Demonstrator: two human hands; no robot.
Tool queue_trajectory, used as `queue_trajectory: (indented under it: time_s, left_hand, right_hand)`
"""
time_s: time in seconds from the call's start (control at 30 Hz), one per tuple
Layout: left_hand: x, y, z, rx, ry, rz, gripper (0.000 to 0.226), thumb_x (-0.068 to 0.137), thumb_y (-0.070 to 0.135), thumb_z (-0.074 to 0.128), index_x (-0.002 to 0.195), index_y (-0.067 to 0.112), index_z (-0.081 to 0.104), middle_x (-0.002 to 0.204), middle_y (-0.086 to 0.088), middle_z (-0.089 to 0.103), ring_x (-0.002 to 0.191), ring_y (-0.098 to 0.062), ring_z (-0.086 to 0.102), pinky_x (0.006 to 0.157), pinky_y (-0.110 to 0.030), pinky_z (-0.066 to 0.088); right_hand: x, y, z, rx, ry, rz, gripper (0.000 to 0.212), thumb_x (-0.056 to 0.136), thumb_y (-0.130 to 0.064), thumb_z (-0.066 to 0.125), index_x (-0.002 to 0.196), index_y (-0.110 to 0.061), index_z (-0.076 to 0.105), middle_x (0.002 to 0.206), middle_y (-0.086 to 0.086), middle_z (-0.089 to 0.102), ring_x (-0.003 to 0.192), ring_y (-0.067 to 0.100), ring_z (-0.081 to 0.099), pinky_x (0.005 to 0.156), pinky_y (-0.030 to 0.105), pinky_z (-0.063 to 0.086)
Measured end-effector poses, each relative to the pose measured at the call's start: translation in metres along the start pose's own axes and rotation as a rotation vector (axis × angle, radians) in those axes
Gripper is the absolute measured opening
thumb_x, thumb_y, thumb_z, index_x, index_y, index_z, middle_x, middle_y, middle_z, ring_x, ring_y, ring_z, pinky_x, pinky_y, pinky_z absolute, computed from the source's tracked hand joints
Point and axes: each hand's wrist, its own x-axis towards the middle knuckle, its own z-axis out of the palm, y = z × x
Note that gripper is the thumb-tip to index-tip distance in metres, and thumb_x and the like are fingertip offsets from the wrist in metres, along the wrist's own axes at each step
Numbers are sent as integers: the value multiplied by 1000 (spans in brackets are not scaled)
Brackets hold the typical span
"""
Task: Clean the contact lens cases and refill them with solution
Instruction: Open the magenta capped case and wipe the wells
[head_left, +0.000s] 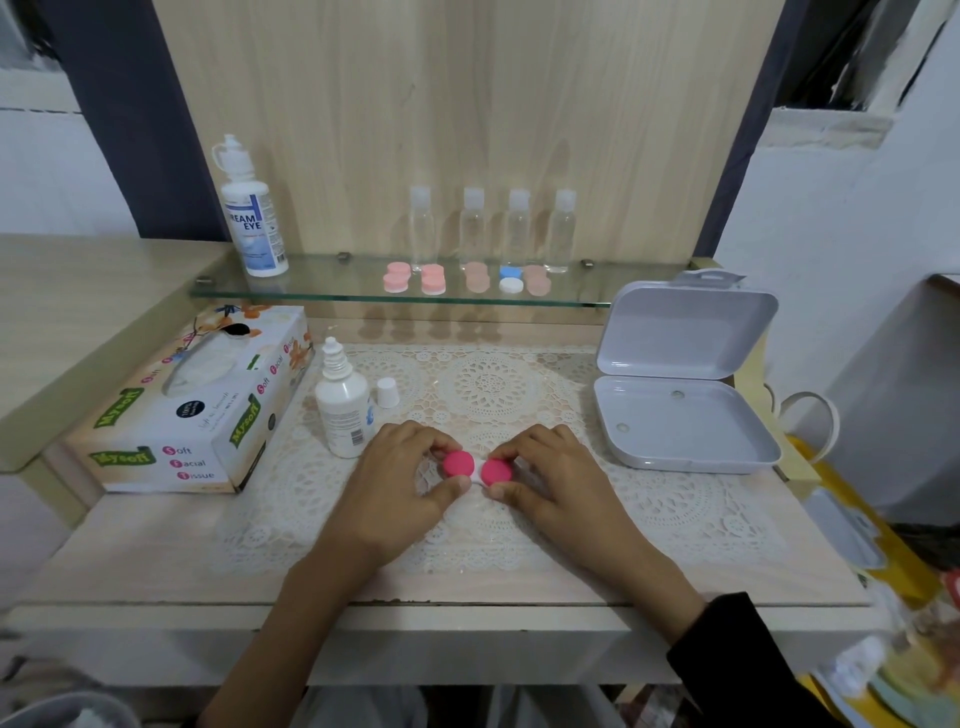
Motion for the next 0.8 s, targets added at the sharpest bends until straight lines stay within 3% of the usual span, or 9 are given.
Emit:
queue_trajectory:
  time_s: [0.23, 0.37, 0.47, 0.6, 0.7, 0.8]
  left_hand:
    - [1, 2, 0, -10, 46, -63, 37, 67, 58, 72, 85, 29, 57, 89, 15, 54, 90, 0, 48, 74, -16, 37]
    - [0, -1, -2, 2, -18, 1, 51, 67, 70, 60, 103, 34, 56, 101, 21, 52, 99, 3, 44, 81, -12, 33]
    - [-1, -5, -4, 9, -64, 58, 49, 73, 63, 49, 112, 35, 59, 105, 17, 53, 105, -3, 44, 88, -12, 30]
    - [0, -5, -5, -15, -29, 50, 31, 78, 52, 63, 104, 35, 63, 100, 17, 55, 102, -5, 47, 86, -13, 31]
    - [3, -1, -7, -58, 9, 28, 35, 75, 62, 54, 98, 37, 62, 97, 19, 54, 99, -1, 49, 86, -17, 36]
    - [8, 4, -6, -74, 34, 15, 35, 81, 53, 57, 107, 30, 64, 100, 15, 56, 100, -2, 50, 86, -16, 35]
  right_hand:
    - [-1, -1, 0, -4, 10, -2, 32, 84, -51, 57, 103, -28, 65, 98, -18, 56, 94, 7, 44, 82, 28, 39]
    - [-1, -2, 0, -4, 6, 2, 34, 83, -52, 56, 105, -27, 65, 99, -17, 57, 93, 6, 43, 81, 28, 39]
    - [0, -2, -1, -3, 6, 4, 31, 84, -49, 58, 104, -26, 66, 98, -17, 57, 93, 7, 44, 82, 29, 40]
    - [-1, -3, -1, 0, 5, 1, 31, 84, -49, 58, 104, -26, 66, 99, -16, 57, 93, 7, 43, 81, 29, 39]
    - [-1, -3, -1, -1, 8, -3, 30, 84, -48, 59, 104, -27, 66, 99, -16, 57, 93, 6, 43, 81, 28, 39]
    - [-1, -3, -1, -6, 10, 2, 33, 83, -49, 57, 105, -26, 66, 99, -16, 57, 94, 8, 44, 81, 29, 40]
